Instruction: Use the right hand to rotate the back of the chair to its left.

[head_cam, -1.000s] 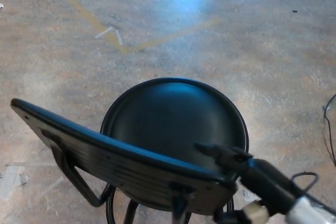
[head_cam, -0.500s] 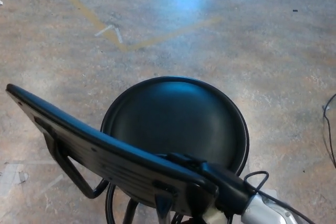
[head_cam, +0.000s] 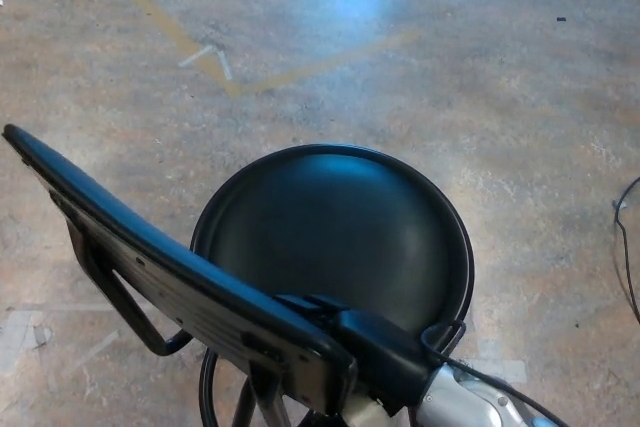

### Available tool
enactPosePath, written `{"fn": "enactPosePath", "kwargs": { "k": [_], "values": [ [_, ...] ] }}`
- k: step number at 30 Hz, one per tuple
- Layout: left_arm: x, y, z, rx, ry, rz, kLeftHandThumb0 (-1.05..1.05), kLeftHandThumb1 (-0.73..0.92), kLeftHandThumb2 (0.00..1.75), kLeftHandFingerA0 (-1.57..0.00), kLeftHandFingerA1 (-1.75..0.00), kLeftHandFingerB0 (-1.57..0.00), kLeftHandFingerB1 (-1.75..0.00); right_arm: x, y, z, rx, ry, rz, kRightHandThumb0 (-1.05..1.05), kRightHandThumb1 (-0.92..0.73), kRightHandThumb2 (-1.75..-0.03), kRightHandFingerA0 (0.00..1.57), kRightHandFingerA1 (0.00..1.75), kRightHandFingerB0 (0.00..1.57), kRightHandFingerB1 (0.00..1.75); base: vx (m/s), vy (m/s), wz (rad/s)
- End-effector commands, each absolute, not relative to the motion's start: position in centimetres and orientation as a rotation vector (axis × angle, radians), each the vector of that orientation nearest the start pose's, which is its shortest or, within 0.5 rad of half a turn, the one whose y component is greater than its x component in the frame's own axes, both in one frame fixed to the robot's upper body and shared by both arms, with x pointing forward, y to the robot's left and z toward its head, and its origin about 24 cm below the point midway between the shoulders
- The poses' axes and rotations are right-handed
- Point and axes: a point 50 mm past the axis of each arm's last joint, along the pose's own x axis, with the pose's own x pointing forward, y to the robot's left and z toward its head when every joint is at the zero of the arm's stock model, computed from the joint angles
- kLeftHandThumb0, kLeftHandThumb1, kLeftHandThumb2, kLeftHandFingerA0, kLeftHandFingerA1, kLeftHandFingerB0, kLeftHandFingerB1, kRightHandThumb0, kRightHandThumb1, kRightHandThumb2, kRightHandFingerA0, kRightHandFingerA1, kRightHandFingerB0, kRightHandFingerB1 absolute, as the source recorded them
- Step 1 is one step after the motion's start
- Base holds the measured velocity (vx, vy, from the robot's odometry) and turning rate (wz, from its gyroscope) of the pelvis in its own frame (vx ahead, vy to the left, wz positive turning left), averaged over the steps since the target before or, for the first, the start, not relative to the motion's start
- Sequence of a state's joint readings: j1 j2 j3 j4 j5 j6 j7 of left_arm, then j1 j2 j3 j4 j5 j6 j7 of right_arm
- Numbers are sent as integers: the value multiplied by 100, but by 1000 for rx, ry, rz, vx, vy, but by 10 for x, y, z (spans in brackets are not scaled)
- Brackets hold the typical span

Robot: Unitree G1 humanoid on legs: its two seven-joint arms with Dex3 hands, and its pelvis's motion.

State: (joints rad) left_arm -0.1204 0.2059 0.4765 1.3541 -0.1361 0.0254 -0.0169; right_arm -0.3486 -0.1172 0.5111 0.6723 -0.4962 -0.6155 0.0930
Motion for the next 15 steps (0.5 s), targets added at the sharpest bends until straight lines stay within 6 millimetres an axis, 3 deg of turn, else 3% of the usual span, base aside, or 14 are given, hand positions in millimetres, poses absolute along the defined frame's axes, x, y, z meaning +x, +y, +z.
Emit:
{"fn": "enactPosePath", "kwargs": {
  "k": [1, 6, 7, 15],
  "values": [
    [97, 256, -157, -301, 1164, 554, -50, 70, 102, -37, -56, -35, -53, 258, -24, 3, -672, -297, 900, -105, -66, -65, 0, 26, 0, 28, 0, 0, 0],
    [97, 256, -157, -326, 1158, 574, -48, 68, 102, -37, -57, -36, -54, 259, -13, 5, -661, -306, 923, -105, -67, -65, 0, 24, 0, 25, 0, 0, 0],
    [96, 257, -157, -319, 1160, 568, -49, 69, 102, -37, -57, -36, -54, 260, -11, 6, -668, -312, 925, -90, -63, -107, 0, 47, 0, 47, 0, 0, 0],
    [95, 257, -157, -305, 1167, 560, -51, 70, 102, -36, -56, -36, -54, 265, 2, 9, -685, -335, 931, -99, -73, -111, 0, 40, 0, 42, 0, 0, 0]
  ]
}}
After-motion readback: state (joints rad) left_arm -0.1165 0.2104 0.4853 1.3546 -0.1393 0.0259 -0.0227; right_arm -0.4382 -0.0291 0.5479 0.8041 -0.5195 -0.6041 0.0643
